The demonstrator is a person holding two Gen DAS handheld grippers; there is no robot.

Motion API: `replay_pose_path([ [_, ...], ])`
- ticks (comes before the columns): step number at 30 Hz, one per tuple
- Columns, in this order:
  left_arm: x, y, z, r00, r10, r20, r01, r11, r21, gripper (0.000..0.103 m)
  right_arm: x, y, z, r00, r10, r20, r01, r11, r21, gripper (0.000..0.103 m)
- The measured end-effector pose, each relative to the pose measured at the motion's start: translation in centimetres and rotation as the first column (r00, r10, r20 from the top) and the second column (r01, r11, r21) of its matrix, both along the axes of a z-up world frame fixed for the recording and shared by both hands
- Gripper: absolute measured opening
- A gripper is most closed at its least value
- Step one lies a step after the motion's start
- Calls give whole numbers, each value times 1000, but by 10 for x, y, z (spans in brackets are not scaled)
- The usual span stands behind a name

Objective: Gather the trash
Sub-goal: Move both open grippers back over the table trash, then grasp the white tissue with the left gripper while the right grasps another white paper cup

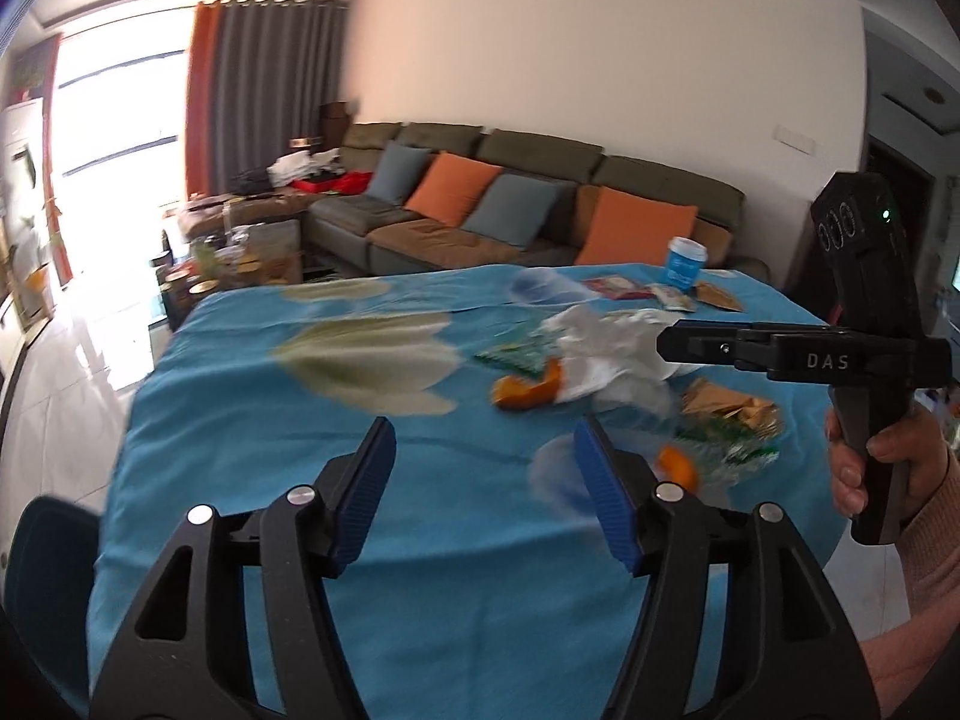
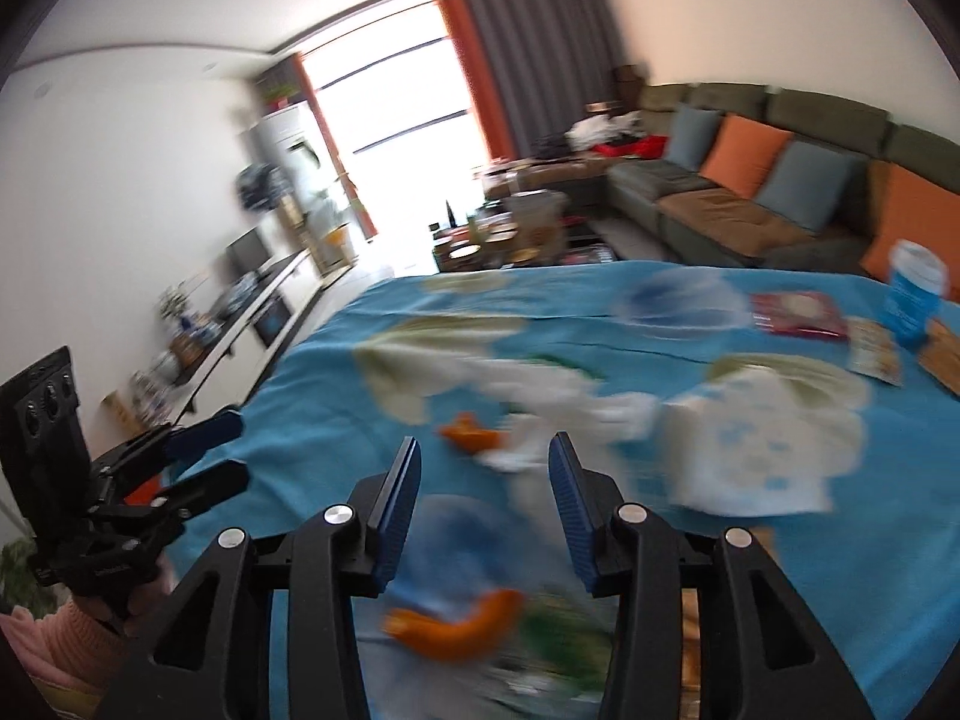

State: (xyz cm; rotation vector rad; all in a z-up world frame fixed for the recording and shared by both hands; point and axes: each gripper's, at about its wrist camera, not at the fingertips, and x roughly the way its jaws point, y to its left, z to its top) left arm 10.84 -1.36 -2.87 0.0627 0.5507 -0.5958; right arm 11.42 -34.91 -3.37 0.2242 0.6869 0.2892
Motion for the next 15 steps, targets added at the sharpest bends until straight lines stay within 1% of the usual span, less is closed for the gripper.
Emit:
replay_pose_path([
  [5,11,-41,7,996,-83,-15,83,997,-3,68,1,-52,-10,996,-94,-10,94,995,22,45],
  [7,15,-56,9,994,-109,-22,109,994,-5,69,3,-68,-15,992,-126,-17,126,992,17,48],
  [9,20,-70,9,991,-128,-33,128,992,-4,70,6,-80,-18,989,-143,-25,143,989,21,51],
  [15,41,-99,12,985,-149,-87,148,989,-26,71,18,-110,-30,986,-160,-56,163,985,58,53],
])
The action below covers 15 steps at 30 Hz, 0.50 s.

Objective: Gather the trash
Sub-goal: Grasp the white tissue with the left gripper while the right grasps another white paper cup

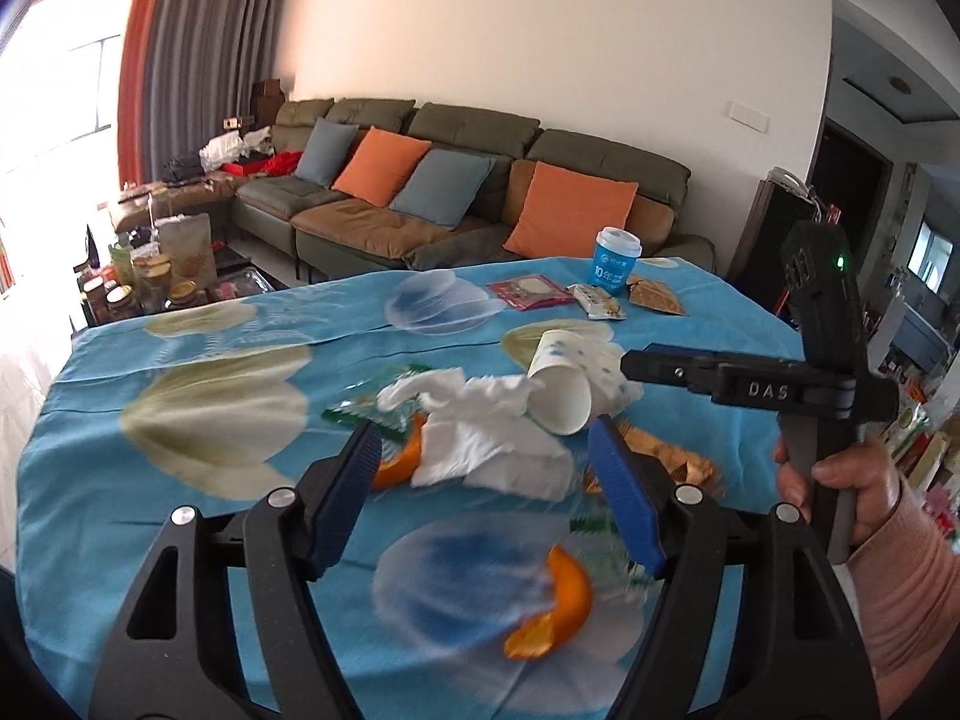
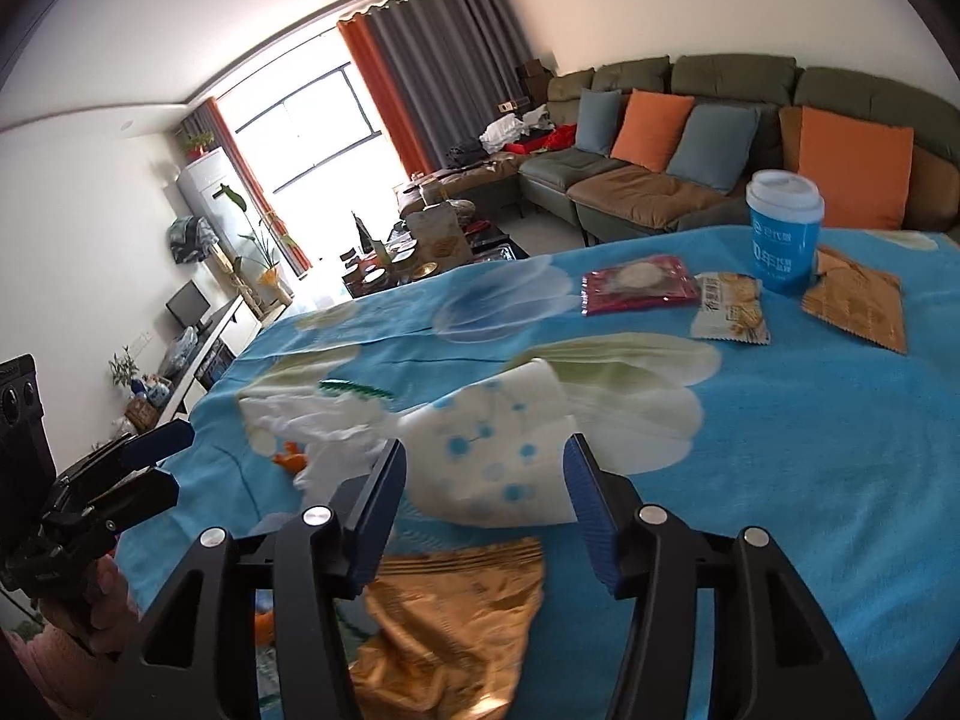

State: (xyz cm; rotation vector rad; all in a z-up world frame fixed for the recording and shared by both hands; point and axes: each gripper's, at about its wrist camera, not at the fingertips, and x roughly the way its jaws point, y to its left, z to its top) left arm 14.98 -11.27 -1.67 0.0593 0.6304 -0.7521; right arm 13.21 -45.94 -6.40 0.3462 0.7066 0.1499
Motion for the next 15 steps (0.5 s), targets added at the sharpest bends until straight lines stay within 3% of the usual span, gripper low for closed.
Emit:
replay_pose_path([
  [10,42,-33,-9,992,10,-122,-12,1000,-13,75,18,-22,-18,998,31,-48,-28,997,67,56],
  [12,52,-38,-14,988,24,-151,-26,1000,-12,72,19,-24,-20,998,44,-51,-40,996,79,56],
  [15,63,-39,-23,982,26,-188,-30,999,-19,60,21,-25,-24,996,68,-57,-63,993,97,56],
])
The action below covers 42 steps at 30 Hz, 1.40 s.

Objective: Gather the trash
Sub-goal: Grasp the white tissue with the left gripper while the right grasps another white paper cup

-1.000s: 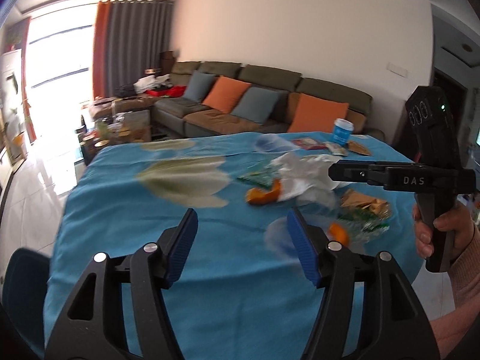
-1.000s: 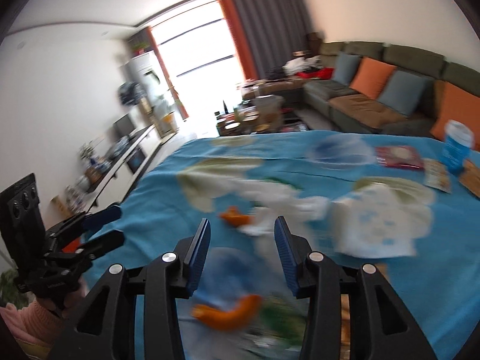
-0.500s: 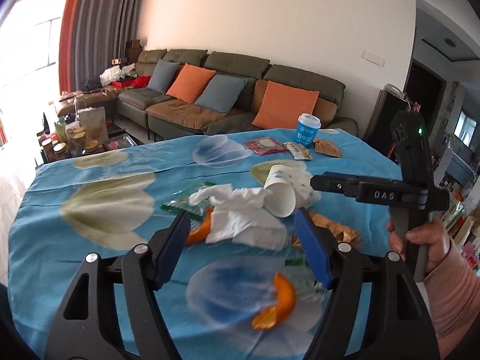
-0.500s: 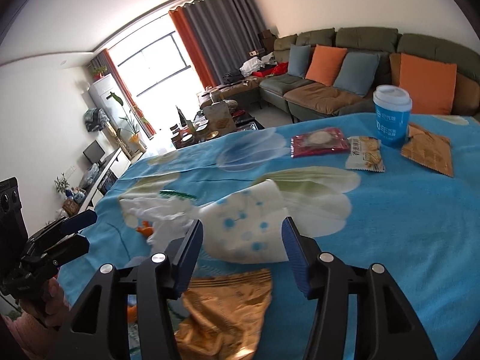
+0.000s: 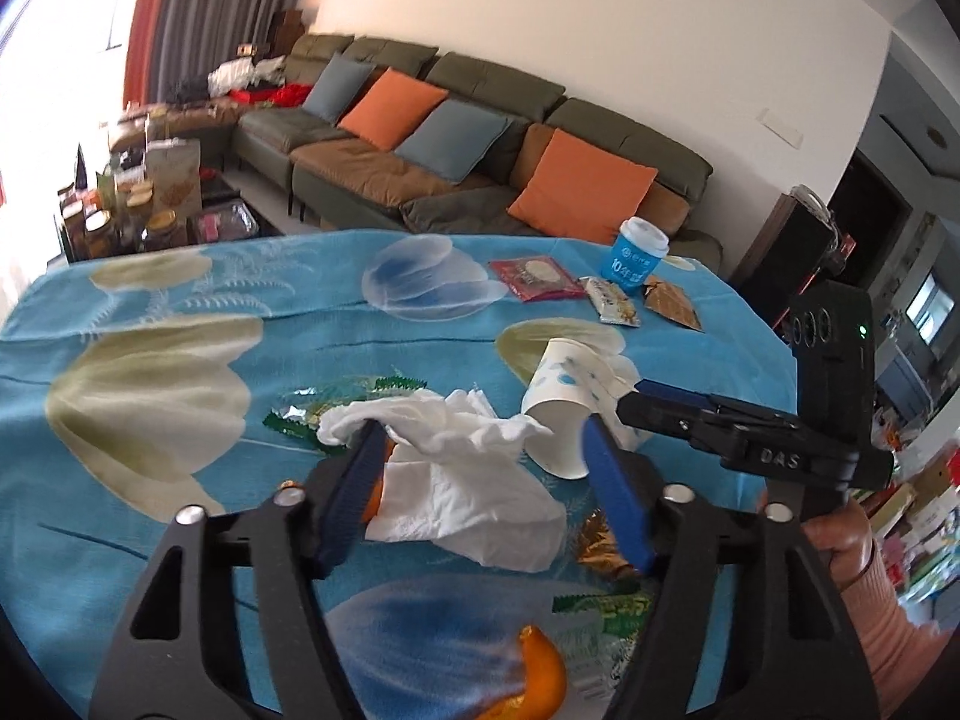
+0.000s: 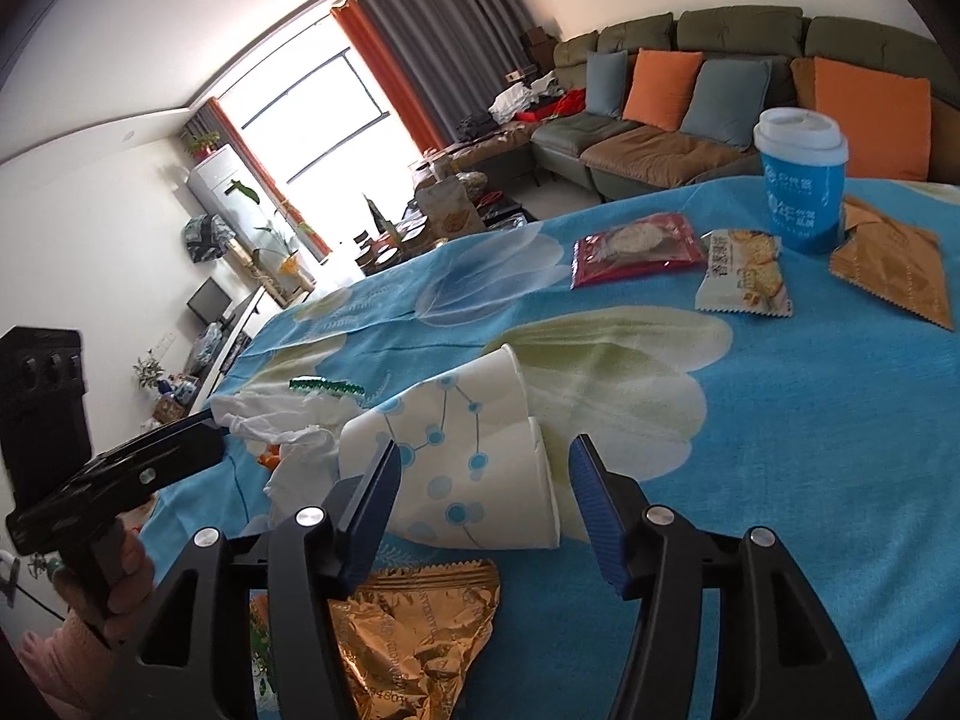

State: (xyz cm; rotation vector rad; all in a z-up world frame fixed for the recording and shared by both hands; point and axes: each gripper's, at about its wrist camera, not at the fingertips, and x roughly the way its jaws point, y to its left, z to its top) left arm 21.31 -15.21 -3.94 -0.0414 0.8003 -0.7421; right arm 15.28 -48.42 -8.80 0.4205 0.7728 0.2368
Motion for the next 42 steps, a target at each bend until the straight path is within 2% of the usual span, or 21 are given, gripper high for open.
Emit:
replay_pose_path([
  [3,9,1,-9,999,-8,-43,8,1000,-11,27,0,2,-2,1000,24,-4,-24,1000,15,55],
  [5,12,2,-13,999,-8,-53,7,1000,-12,15,0,4,-3,999,40,-2,-40,999,23,53],
  [8,12,4,-16,999,-7,-47,7,1000,-15,9,-1,6,-3,998,56,-3,-56,998,28,43],
  [15,3,12,-10,1000,-8,-15,8,1000,-24,5,-11,10,3,996,82,25,-83,996,45,20],
  [26,-24,61,9,999,31,38,-27,996,-85,5,-27,25,22,990,104,91,-105,994,16,2],
  [37,-57,134,31,989,121,87,-106,983,-151,5,-37,51,49,981,112,158,-108,994,-32,2],
  [42,-75,168,34,981,165,100,-148,976,-157,5,-39,74,59,970,158,185,-153,987,-42,2],
])
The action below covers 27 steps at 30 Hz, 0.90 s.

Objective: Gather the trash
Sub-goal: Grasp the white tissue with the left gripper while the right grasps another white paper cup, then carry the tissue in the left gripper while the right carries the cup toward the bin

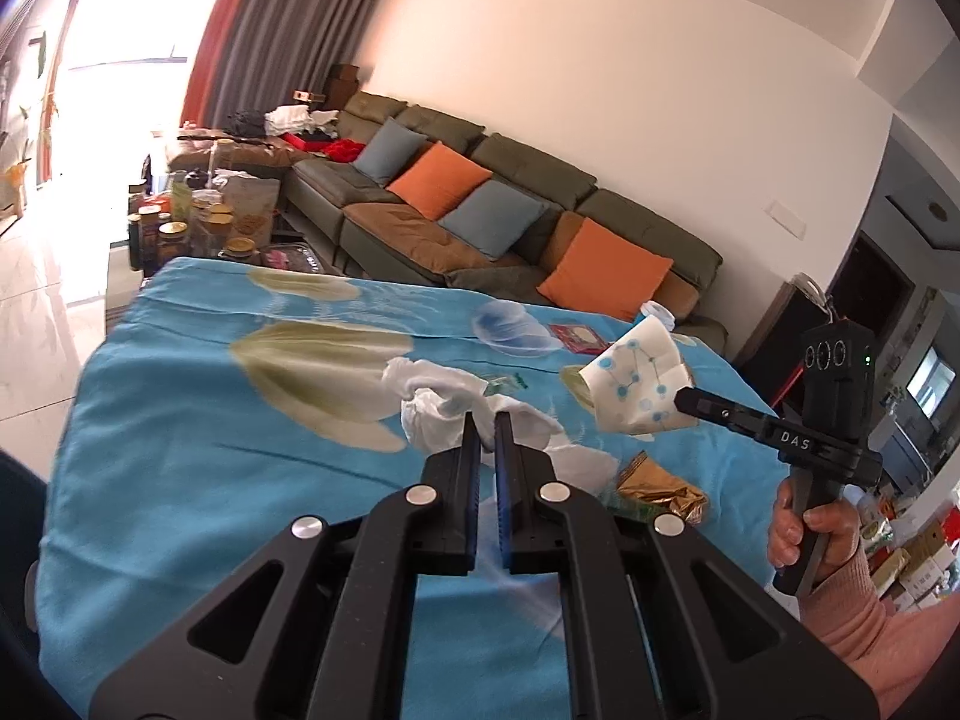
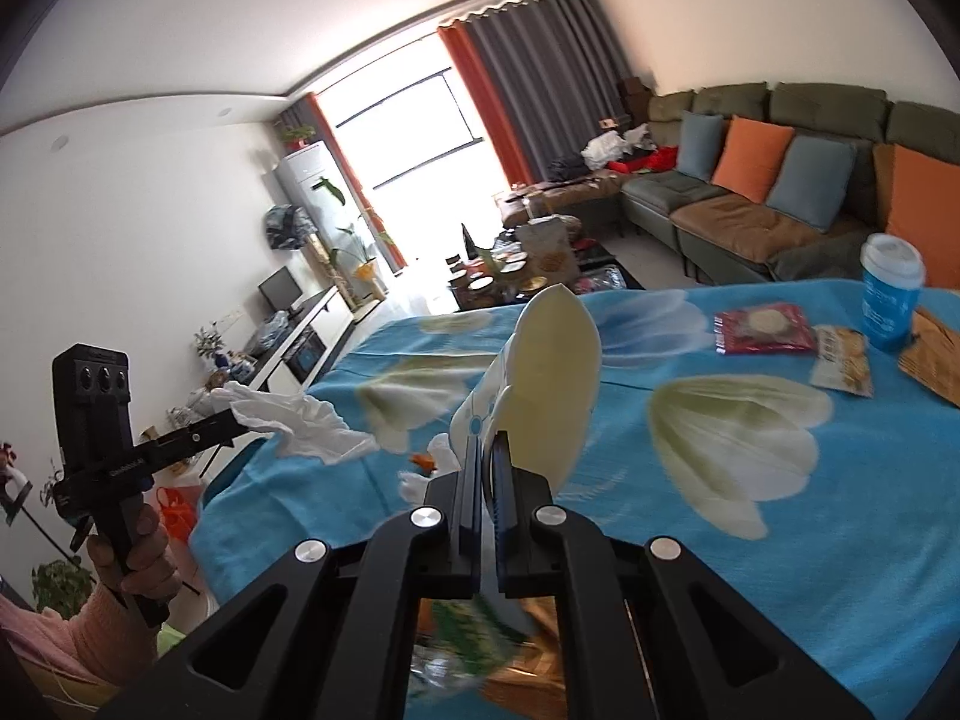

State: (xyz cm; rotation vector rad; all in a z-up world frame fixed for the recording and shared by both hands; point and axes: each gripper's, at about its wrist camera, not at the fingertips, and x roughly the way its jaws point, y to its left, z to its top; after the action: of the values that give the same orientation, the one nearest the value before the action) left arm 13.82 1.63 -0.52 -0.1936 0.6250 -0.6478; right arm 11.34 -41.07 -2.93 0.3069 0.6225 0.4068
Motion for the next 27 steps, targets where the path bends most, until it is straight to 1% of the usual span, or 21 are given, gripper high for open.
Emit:
replay_pose_path([
  [7,-22,41,5,997,71,9,-71,997,-6,5,5,38,4,996,87,6,-87,996,8,2],
  [12,-36,71,9,992,121,19,-121,993,-12,5,10,75,3,986,167,-2,-167,986,16,2],
  [15,-47,93,11,987,159,23,-158,987,-15,5,16,93,1,978,210,-8,-210,977,25,2],
  [18,-56,106,14,982,189,25,-188,982,-17,5,19,115,0,969,249,-10,-248,968,30,2],
  [27,-84,153,23,957,290,34,-289,957,-24,5,34,167,-4,937,348,-29,-347,937,43,2],
])
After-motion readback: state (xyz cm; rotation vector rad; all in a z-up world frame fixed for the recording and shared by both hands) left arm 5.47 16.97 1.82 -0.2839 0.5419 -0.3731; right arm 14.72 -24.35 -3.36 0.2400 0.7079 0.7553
